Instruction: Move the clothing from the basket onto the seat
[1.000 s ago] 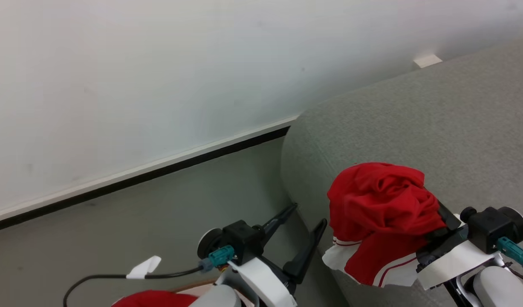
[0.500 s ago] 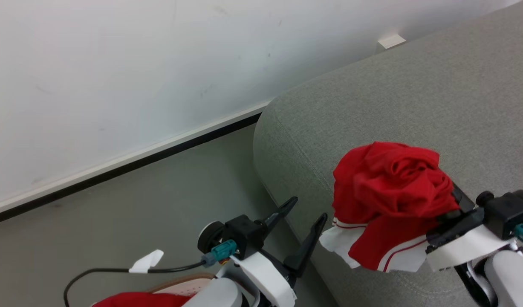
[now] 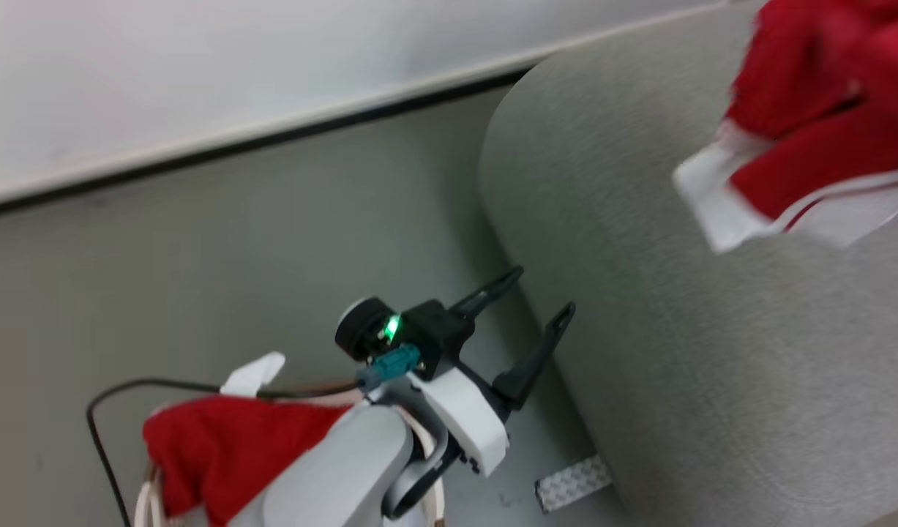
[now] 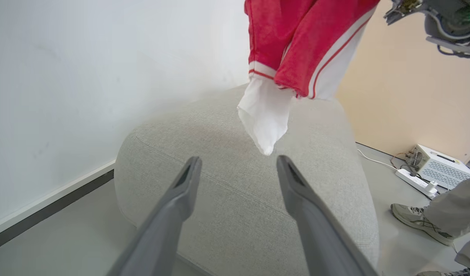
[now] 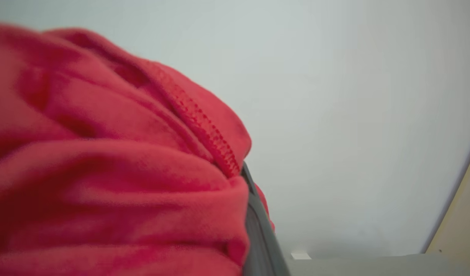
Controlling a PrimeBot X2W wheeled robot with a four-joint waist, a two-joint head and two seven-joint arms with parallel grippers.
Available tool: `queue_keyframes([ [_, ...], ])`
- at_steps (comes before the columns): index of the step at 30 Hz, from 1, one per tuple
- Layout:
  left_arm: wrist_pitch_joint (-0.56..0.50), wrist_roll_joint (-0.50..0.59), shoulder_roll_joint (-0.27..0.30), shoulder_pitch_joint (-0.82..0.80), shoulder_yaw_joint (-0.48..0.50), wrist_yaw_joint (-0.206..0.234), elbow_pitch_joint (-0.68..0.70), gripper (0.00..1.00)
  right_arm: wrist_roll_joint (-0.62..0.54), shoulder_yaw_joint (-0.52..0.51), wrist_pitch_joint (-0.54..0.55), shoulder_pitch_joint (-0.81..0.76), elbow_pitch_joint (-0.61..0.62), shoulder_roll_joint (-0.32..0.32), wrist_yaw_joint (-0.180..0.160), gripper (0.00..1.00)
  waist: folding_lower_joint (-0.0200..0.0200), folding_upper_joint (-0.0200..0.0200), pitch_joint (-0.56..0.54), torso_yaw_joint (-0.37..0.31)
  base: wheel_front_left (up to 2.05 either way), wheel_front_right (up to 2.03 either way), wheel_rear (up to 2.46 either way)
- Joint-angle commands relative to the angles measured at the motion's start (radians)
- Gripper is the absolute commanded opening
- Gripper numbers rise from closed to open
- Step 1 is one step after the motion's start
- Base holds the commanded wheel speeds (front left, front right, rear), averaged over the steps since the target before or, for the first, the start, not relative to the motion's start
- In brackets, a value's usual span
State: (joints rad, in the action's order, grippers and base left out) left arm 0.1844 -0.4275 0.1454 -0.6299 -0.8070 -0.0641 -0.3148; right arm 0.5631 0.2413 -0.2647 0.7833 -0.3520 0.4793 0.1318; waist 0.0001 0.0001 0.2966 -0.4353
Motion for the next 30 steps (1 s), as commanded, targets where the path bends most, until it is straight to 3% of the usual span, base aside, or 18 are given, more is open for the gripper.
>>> queue_keyframes([
  [1,-0.010,0.020,0.016,-0.024,0.005,0.000,0.008,1.00,-0.014,-0.024,0.001,0.033,-0.012,0.023,-0.002,0.00,-0.0001,-0.0001,0.132,0.102,0.00,0.00,0.00],
  [6,-0.026,0.035,0.030,-0.072,0.010,0.011,0.036,1.00,-0.054,-0.134,0.001,0.130,-0.071,0.081,-0.002,0.00,-0.0001,-0.0001,0.239,0.167,0.00,0.00,0.00],
  [11,-0.023,0.049,0.028,-0.104,0.008,0.017,0.050,1.00,-0.123,-0.197,0.001,0.178,-0.212,0.130,-0.002,0.00,-0.0001,-0.0001,0.292,0.222,0.00,0.00,0.00],
  [15,-0.011,0.048,0.020,-0.110,0.005,0.018,0.045,1.00,-0.166,-0.170,0.015,0.201,-0.391,0.157,-0.002,0.00,-0.0001,-0.0001,0.301,0.246,0.00,0.00,0.00],
  [20,0.001,0.038,0.014,-0.109,0.002,0.016,0.028,1.00,-0.168,-0.063,0.163,0.227,-0.586,0.172,-0.002,0.00,-0.0001,-0.0001,0.297,0.261,0.00,0.00,0.00],
  [25,0.011,0.028,0.011,-0.104,0.002,0.017,0.010,1.00,-0.125,0.008,0.234,0.231,-0.673,0.174,-0.002,0.23,-0.0001,-0.0001,0.280,0.264,0.00,0.00,0.00],
  [27,0.016,0.022,0.013,-0.100,0.005,0.018,0.003,1.00,-0.108,0.035,0.242,0.229,-0.687,0.168,-0.002,0.54,-0.0001,-0.0001,0.268,0.259,0.00,0.00,0.00],
  [28,0.018,0.018,0.014,-0.097,0.005,0.018,-0.001,1.00,-0.103,0.049,0.242,0.230,-0.693,0.171,-0.002,1.00,-0.0001,-0.0001,0.261,0.258,0.00,0.00,0.00],
  [30,0.024,0.012,0.015,-0.085,0.006,0.020,-0.010,1.00,-0.098,0.086,0.232,0.228,-0.692,0.167,-0.002,1.00,-0.0001,-0.0001,0.237,0.251,0.00,0.00,0.00],
])
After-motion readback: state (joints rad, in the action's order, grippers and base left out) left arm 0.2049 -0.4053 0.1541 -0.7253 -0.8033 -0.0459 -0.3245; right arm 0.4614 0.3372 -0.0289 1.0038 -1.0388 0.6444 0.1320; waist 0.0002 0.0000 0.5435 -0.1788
